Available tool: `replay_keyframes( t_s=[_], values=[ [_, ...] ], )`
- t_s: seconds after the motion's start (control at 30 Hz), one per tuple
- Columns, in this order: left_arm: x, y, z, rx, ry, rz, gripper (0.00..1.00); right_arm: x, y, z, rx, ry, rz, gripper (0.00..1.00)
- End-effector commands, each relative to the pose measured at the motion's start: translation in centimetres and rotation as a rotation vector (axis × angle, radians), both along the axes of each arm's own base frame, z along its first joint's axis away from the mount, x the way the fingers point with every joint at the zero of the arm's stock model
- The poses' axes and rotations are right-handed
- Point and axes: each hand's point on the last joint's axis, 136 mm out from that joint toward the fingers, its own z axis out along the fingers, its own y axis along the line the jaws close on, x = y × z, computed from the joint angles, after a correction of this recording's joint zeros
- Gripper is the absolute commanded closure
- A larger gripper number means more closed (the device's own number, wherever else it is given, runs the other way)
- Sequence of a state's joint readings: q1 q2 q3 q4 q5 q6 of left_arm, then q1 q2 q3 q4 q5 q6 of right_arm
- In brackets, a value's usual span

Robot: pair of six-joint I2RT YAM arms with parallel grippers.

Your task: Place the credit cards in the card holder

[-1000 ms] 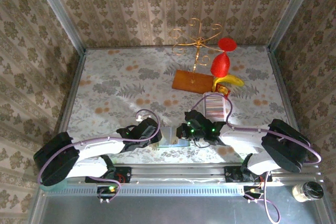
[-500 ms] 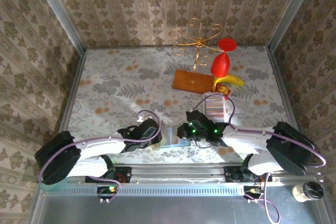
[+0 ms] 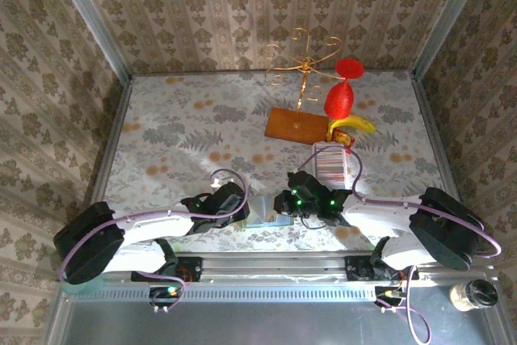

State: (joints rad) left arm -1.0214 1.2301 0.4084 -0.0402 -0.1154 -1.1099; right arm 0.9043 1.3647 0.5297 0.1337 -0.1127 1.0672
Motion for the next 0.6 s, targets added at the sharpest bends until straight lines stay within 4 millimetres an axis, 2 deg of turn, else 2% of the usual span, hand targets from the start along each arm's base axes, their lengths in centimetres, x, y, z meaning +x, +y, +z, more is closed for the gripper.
replay_keyframes(
  t_s=[0.0,0.1,0.17,0.57],
  values=[
    [0.0,-0.5,0.4,0.004,-0.003,-0.014,0.77,0.0,0.0,-0.6,-0.004,0.002,-0.016,1.00],
    [0.1,-0.5,0.3,0.005,-0.004,-0.014,0.77,-0.1,0.2,-0.5,0.012,0.005,-0.012,1.00],
    [0.0,-0.5,0.3,0.007,-0.003,-0.016,0.77,-0.3,0.2,-1.5,-0.002,0.029,-0.012,1.00],
    [-0.1,-0.3,0.1,0.008,0.002,-0.011,0.78,-0.5,0.9,-1.4,0.065,0.042,-0.024,1.00]
  ],
)
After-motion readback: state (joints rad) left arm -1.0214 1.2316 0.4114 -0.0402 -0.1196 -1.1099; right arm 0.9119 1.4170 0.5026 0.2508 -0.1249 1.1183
